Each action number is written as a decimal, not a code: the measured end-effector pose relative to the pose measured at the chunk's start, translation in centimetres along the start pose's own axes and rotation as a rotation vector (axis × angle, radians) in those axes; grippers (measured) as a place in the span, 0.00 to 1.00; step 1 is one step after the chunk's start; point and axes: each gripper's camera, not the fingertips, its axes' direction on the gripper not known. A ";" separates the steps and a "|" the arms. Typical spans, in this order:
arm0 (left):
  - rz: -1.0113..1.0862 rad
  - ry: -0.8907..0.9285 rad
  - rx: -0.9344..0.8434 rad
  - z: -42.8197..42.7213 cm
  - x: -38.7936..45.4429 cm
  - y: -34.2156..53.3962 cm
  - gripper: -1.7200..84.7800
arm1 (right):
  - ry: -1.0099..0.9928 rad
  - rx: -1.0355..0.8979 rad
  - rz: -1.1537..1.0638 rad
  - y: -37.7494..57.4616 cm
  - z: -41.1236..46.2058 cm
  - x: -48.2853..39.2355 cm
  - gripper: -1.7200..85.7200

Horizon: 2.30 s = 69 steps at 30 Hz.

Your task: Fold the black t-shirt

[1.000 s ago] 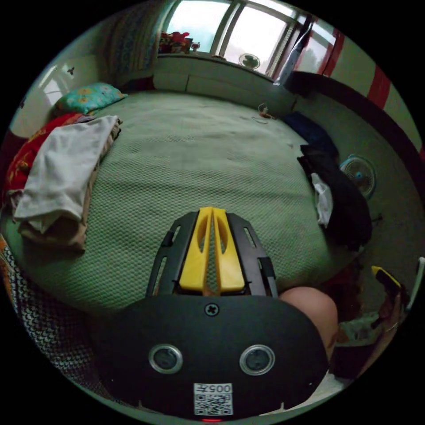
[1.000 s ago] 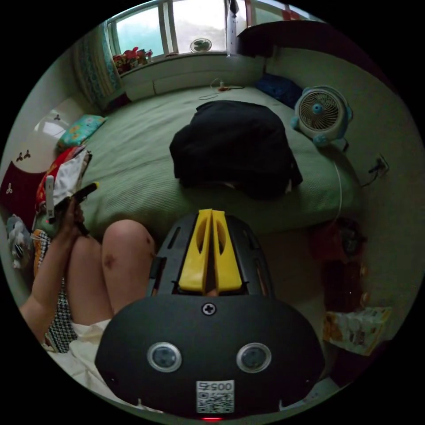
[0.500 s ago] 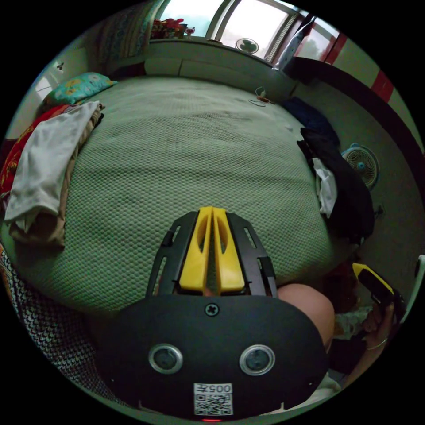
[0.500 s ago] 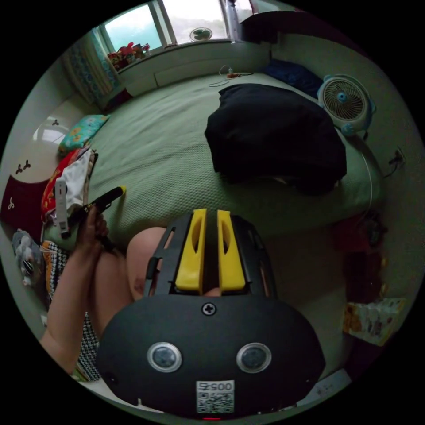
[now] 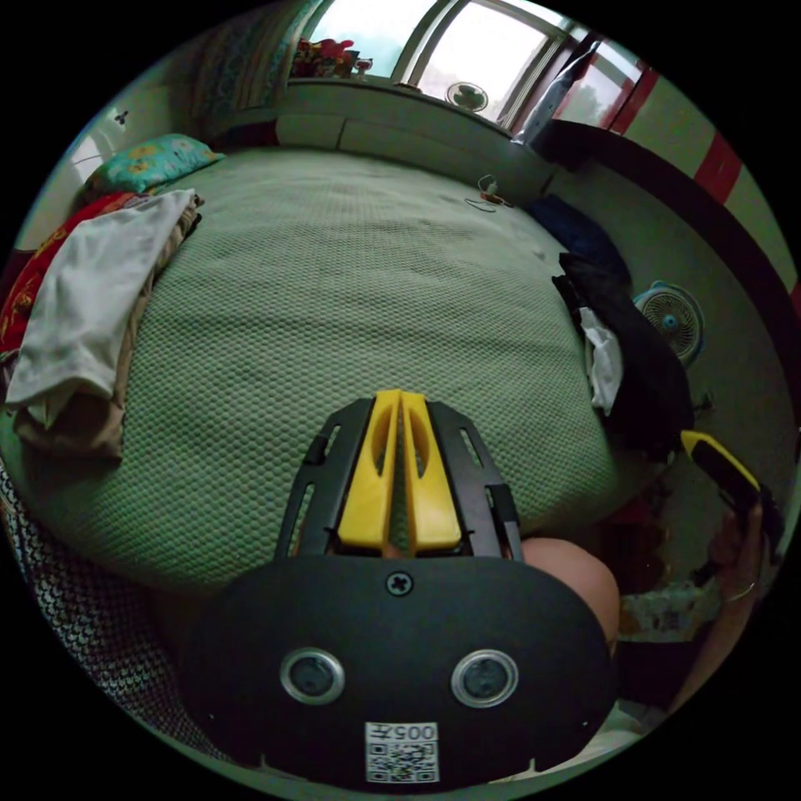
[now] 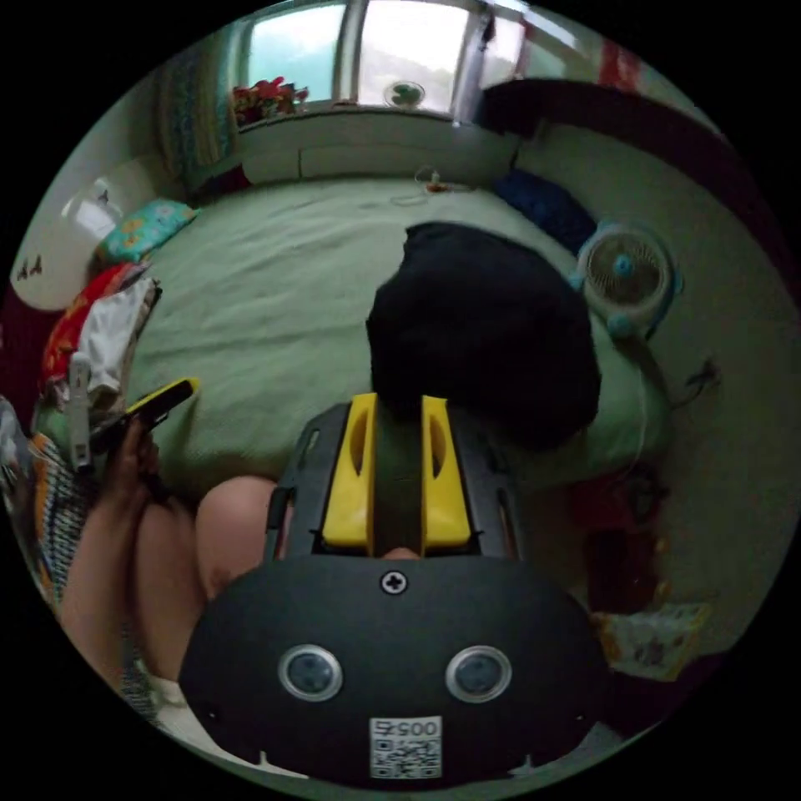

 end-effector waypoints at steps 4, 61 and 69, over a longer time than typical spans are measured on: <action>0.019 -0.012 -0.010 1.3 1.0 0.3 0.01 | 0.139 -0.060 -0.129 -4.8 2.7 -2.3 0.15; -0.154 0.024 0.033 2.8 -10.6 -0.4 0.01 | -0.784 -0.144 -0.239 -20.9 16.0 -14.7 0.09; -0.142 0.036 0.117 0.9 -13.8 -1.6 0.01 | -0.549 -0.116 -0.006 -15.7 21.7 -7.2 0.08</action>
